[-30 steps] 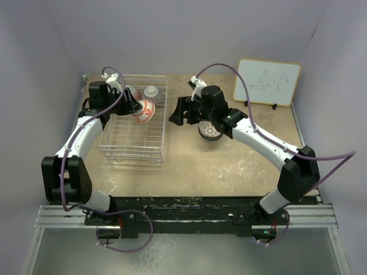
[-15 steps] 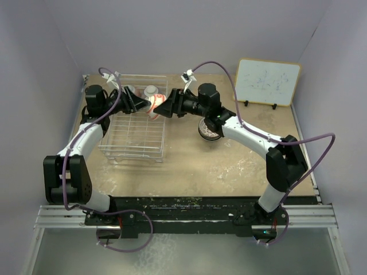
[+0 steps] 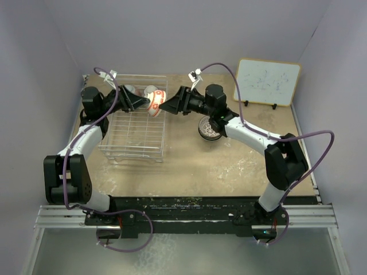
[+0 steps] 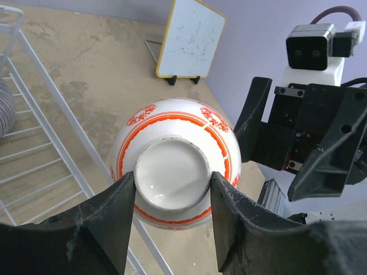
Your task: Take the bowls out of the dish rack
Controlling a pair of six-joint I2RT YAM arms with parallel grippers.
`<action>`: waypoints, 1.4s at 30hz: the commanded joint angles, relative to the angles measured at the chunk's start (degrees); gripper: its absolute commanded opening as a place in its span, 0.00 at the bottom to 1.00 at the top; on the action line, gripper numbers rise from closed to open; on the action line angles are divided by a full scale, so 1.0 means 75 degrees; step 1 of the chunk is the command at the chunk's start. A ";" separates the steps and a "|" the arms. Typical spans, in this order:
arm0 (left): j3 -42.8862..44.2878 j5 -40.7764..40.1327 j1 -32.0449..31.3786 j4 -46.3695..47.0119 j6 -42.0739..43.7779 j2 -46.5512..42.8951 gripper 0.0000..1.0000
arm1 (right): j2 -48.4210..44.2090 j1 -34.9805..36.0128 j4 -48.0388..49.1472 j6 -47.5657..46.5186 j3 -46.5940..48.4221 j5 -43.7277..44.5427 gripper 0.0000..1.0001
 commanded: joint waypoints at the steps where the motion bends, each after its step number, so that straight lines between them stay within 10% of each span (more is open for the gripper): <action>1: 0.0004 0.0401 0.0045 0.1164 -0.0286 -0.0178 0.00 | 0.0026 -0.0136 0.0922 0.0313 0.0073 -0.0422 0.73; 13: -0.0156 0.0896 0.0040 0.2144 -0.0665 0.0054 0.00 | 0.0914 -0.0137 0.1601 0.0590 0.0960 -0.1175 0.56; 22: -0.0206 0.0802 0.0047 0.2038 -0.0437 0.0046 0.00 | 0.0663 -0.0147 0.2241 0.0654 0.0545 -0.0959 0.00; 32: -0.0212 0.0315 0.0047 0.1399 -0.0017 -0.0161 0.85 | -0.0123 -0.0162 -0.0075 -0.0855 0.0751 -0.0424 0.00; 42: 0.0447 -0.2529 0.0003 -0.2403 0.2656 -0.0647 0.99 | -0.0859 -0.0159 -0.5770 -0.3457 0.1986 0.2947 0.00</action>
